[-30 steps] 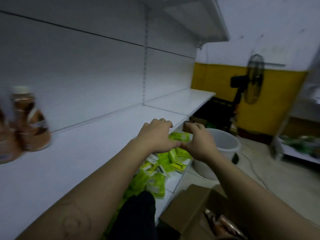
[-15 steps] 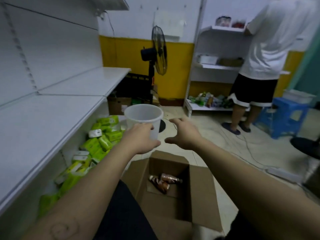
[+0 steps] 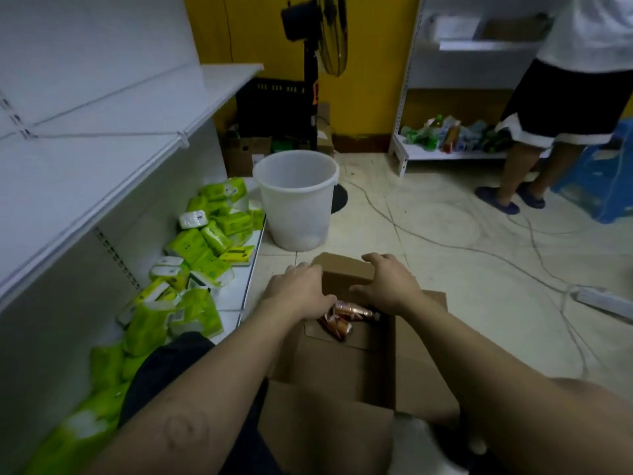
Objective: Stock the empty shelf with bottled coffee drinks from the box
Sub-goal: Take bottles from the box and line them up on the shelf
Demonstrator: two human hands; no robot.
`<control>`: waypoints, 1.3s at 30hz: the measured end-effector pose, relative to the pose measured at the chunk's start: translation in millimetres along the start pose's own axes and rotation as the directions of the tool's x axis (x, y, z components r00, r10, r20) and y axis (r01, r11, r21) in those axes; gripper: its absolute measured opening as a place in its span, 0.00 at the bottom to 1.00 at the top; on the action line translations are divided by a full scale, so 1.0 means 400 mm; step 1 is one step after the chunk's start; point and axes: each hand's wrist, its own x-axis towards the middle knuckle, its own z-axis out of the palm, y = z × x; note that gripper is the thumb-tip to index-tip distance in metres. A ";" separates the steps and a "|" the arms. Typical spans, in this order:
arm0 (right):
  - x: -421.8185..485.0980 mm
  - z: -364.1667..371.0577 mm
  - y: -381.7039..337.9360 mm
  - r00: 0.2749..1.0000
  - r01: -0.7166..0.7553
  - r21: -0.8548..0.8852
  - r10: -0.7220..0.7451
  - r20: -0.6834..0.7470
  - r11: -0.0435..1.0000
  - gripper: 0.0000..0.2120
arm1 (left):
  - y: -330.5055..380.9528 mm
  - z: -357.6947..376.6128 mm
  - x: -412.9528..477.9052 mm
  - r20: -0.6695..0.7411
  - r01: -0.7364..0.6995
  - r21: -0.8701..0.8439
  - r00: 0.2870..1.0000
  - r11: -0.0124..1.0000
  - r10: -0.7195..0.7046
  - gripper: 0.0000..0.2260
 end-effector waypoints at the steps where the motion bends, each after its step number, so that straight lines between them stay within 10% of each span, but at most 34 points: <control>1: 0.022 0.024 0.021 1.000 -0.028 0.026 0.028 0.012 0.999 0.35 | 0.002 0.025 0.027 0.028 0.021 -0.012 0.999 1.000 -0.021 0.26; 9: 0.181 0.244 0.194 0.929 -0.235 0.149 0.176 0.326 0.961 0.25 | -0.032 0.262 0.208 0.340 0.188 -0.135 0.931 0.973 -0.133 0.09; 20: 0.355 0.488 0.360 0.765 -0.487 0.159 0.331 0.552 0.859 0.26 | -0.086 0.594 0.454 0.580 0.509 -0.243 0.758 0.826 -0.297 0.29; 25: 0.403 0.553 0.409 0.712 -0.581 0.139 0.418 0.564 0.802 0.29 | -0.093 0.724 0.555 0.696 0.730 -0.443 0.646 0.520 -0.313 0.13; 34: 0.459 0.685 0.462 0.632 -0.724 0.258 0.465 0.620 0.640 0.24 | -0.101 0.875 0.678 0.787 0.861 -0.507 0.484 0.045 -0.383 0.32; 39: 0.534 0.742 0.454 0.512 -0.854 0.480 0.481 0.711 0.201 0.09 | -0.128 0.930 0.685 0.761 0.816 -0.577 0.521 -0.038 -0.386 0.32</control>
